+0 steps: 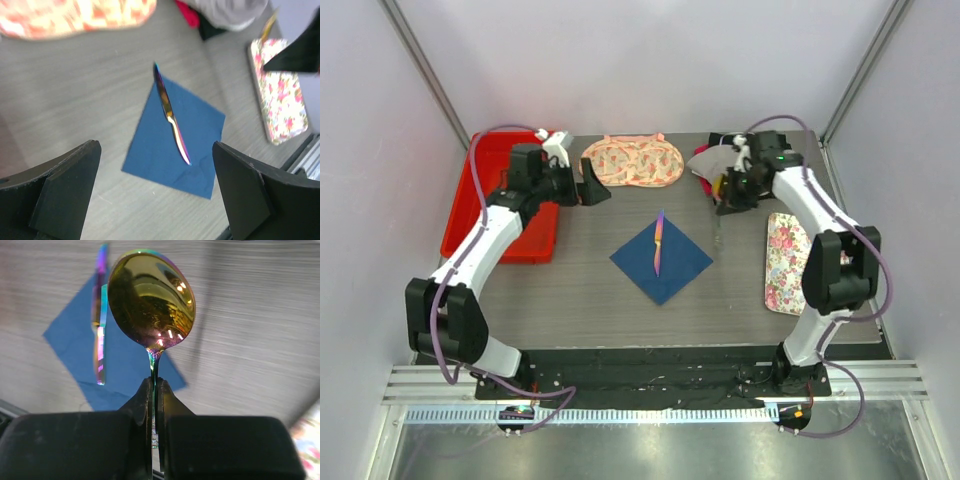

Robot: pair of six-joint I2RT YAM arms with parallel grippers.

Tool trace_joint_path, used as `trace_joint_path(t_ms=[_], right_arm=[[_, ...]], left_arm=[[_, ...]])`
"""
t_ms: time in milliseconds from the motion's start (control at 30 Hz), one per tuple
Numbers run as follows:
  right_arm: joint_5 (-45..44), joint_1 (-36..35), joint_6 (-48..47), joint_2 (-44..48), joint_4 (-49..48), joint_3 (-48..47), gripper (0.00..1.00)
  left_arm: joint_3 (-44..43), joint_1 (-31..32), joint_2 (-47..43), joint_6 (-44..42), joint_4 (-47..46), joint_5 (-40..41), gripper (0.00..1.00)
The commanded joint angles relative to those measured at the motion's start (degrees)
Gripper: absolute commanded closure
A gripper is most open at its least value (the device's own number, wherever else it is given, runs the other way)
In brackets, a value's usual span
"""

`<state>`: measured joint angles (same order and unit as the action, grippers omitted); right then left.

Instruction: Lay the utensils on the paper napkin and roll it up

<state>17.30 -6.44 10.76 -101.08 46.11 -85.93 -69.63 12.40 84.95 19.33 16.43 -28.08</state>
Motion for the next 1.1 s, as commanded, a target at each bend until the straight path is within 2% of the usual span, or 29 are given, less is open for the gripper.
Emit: trace_joint_path(t_ms=[0, 167, 267, 467, 667, 1067], right_arm=[[2.6, -6.4, 7.5, -6.1, -2.1, -3.5, 0.99], [2.3, -13.8, 11.2, -13.6, -2.7, -7.1, 0.99], [2.1, -15.7, 12.5, -16.9, -3.0, -7.9, 0.99], [1.8, -16.9, 15.5, -19.8, -4.4, -9.9, 0.99], [0.7, -17.1, 17.1, -21.2, -4.6, -10.6, 0.99], [1.7, -17.4, 18.2, -23.2, -5.0, -11.4, 0.95]], left_arm=[[-4.5, -5.3, 0.2, 0.2, -5.5, -4.4, 0.00], [-2.5, -5.3, -0.9, 1.2, -3.3, 0.7, 0.00], [-0.6, -5.4, -1.5, 1.6, -0.9, 2.9, 0.00], [2.7, -5.4, -2.6, 4.9, -1.3, 4.9, 0.00], [4.0, -5.3, -1.2, 7.9, -2.2, 3.4, 0.00], [5.4, -5.3, -0.8, 9.1, -3.9, 3.6, 0.00]])
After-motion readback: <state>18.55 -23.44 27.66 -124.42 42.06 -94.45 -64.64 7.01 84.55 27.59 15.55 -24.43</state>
